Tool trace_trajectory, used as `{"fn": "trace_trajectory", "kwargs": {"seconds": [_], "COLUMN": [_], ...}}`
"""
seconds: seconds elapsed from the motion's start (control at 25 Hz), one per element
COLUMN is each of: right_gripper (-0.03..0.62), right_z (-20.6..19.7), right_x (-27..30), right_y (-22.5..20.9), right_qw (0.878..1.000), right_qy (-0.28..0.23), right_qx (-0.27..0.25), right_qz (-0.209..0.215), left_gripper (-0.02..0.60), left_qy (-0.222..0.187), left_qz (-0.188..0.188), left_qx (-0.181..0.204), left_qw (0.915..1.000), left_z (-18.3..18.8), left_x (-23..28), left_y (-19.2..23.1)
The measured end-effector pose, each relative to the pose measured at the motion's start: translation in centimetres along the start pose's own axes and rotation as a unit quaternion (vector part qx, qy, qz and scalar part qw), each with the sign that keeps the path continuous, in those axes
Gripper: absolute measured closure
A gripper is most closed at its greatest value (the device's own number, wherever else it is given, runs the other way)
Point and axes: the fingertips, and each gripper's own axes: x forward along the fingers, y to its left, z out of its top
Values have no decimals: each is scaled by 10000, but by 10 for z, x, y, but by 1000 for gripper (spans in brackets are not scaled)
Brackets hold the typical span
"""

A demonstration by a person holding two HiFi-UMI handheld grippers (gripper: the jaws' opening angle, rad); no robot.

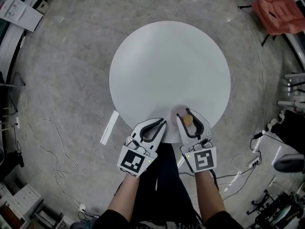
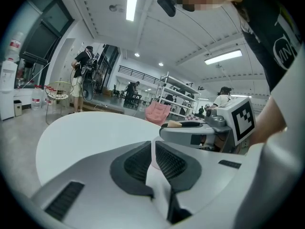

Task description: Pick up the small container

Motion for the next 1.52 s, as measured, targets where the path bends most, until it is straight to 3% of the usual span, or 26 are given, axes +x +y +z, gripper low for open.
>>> {"fn": "trace_trajectory", "kwargs": {"seconds": [0.64,1.52], "right_gripper": [461,461], "right_z": [39,132], "right_x": [-12,-41], "right_y": [1,6], "right_qw": [9998,9983], "right_qy": [-123,-271], "right_qx": [73,-85], "right_qz": [167,502], "left_gripper": [552,552], "left_qy": [114,15], "left_qz": [-129,-618], "left_qx": [105,471], "left_qw": [9998,9970], "left_z": [2,57], "left_x": [0,5], "left_y": [-2,-27]}}
